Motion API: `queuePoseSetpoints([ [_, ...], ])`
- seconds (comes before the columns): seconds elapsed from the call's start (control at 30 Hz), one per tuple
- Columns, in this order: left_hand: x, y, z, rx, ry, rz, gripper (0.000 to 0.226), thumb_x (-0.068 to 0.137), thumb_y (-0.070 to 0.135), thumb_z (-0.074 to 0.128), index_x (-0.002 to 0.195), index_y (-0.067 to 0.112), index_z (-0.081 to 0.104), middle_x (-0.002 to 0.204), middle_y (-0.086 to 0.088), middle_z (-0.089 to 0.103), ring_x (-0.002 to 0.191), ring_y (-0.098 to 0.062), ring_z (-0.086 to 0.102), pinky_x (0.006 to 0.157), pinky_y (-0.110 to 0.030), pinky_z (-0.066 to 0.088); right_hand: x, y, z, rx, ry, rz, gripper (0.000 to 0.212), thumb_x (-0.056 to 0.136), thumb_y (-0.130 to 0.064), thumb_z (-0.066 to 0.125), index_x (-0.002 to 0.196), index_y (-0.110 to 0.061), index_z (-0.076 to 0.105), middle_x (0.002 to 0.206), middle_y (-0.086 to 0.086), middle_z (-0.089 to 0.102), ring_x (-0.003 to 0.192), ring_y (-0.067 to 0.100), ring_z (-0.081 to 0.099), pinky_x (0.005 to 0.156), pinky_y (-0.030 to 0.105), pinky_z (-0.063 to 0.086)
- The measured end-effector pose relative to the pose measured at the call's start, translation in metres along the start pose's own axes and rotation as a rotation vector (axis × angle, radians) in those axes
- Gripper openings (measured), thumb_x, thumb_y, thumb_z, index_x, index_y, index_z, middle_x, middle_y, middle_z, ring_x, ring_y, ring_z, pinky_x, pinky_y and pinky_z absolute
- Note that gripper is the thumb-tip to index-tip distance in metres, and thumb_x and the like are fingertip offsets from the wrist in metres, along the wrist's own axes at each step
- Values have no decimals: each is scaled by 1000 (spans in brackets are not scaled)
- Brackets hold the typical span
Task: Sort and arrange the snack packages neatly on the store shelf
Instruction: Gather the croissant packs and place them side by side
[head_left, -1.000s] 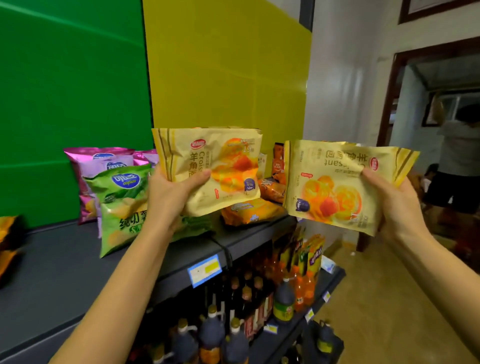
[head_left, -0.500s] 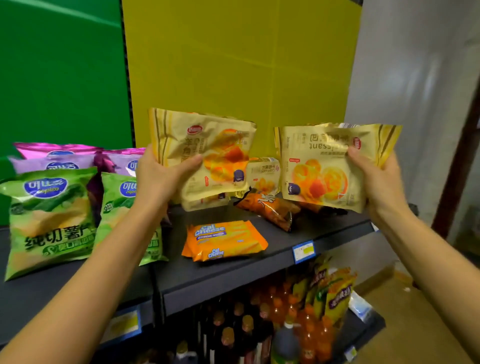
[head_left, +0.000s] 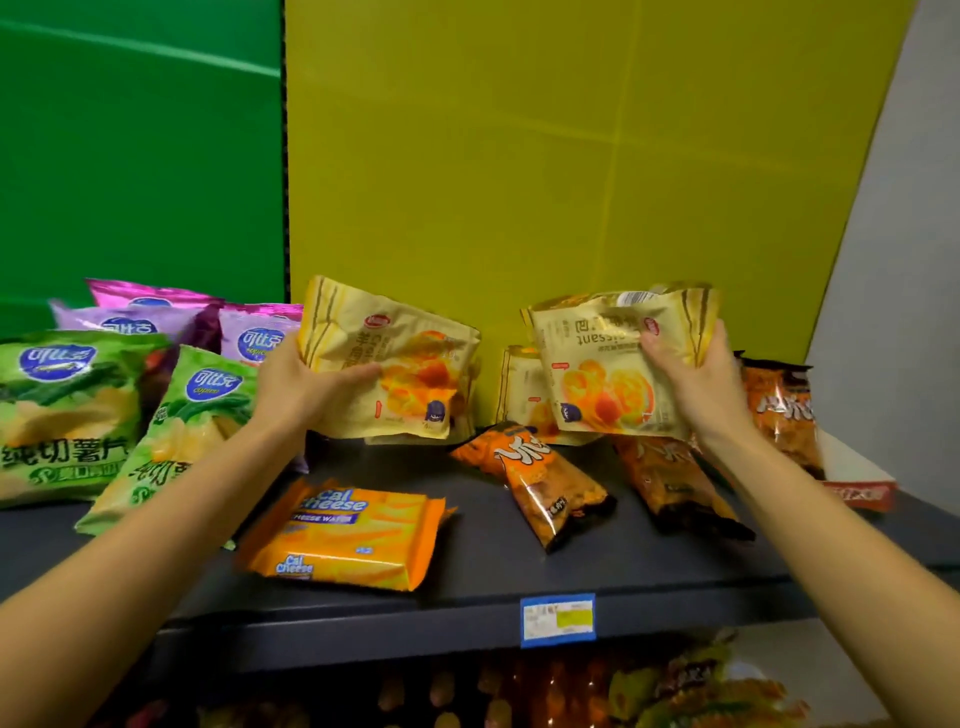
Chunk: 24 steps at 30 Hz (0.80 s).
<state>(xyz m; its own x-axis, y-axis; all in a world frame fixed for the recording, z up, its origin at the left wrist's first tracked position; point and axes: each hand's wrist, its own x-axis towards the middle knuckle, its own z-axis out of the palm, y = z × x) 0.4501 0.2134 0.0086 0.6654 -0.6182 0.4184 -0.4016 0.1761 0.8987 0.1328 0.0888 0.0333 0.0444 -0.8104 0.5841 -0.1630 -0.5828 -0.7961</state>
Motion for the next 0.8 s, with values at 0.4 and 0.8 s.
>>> queuePoseSetpoints([
  [0.4,23,-38,30,-18,-71,-123,49,64,16,82,108,10,62,110,-15,68,96,-28,67,90,-46,53,32,50,29,122,-233,163,55,80,-22,67,127,-17,39,107,-1,60,95,18,63,82,39,54],
  [0.8,30,-60,53,89,-132,-327,112,56,18,88,135,-5,11,125,-10,46,118,-23,46,100,-42,44,40,79,45,246,-405,396,70,71,-8,72,131,-9,36,117,12,62,106,28,62,90,43,50],
])
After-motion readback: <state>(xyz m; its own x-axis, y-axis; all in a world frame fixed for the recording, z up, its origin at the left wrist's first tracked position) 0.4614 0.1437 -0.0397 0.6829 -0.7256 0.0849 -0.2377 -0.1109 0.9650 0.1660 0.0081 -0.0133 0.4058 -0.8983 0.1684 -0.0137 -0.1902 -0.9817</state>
